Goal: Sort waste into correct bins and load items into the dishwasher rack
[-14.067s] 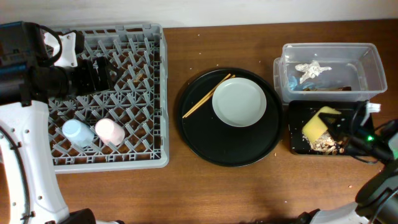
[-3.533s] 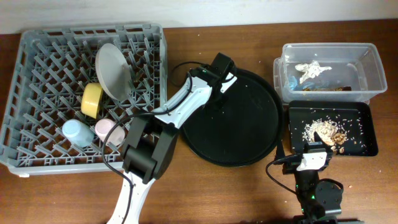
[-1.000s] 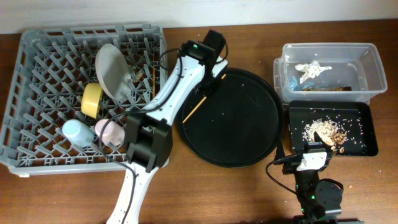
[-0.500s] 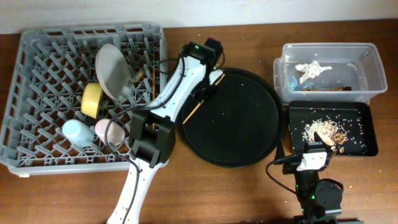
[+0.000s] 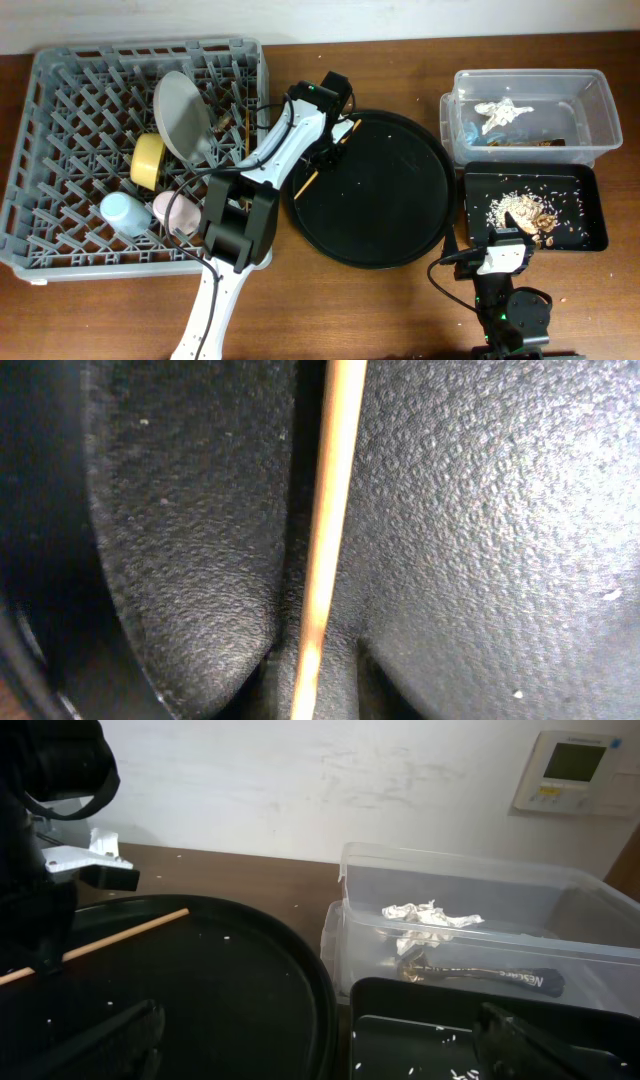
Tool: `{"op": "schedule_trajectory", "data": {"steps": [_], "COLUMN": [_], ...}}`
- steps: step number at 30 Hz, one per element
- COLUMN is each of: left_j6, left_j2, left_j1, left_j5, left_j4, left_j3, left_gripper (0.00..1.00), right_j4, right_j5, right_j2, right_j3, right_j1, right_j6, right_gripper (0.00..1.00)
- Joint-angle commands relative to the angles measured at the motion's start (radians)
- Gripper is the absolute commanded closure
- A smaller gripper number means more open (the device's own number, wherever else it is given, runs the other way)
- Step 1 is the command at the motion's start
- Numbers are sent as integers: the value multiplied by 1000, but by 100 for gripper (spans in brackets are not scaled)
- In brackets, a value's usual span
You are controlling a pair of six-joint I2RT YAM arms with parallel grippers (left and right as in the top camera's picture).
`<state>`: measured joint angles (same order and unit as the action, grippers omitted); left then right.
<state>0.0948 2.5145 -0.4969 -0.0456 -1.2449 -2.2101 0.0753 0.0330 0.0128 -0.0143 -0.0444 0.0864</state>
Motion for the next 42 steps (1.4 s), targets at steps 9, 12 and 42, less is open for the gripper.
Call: {"op": "schedule_trajectory", "data": {"steps": [9, 12, 42], "left_j6": [-157, -275, -270], "left_j2": [-174, -214, -965], "left_j1": [84, 182, 310], "left_j5": [-98, -37, 130], "left_j4": [-263, -305, -443], "left_j3": [-322, -342, -147], "left_gripper": [100, 100, 26], "right_j4": [3, 3, 3], "right_j5": [-2, -2, -2], "right_j2": [-6, -6, -6], "right_j3": [9, 9, 9], "right_j1": [5, 5, 5], "right_j6": [3, 3, 3], "right_gripper": [2, 1, 2]}}
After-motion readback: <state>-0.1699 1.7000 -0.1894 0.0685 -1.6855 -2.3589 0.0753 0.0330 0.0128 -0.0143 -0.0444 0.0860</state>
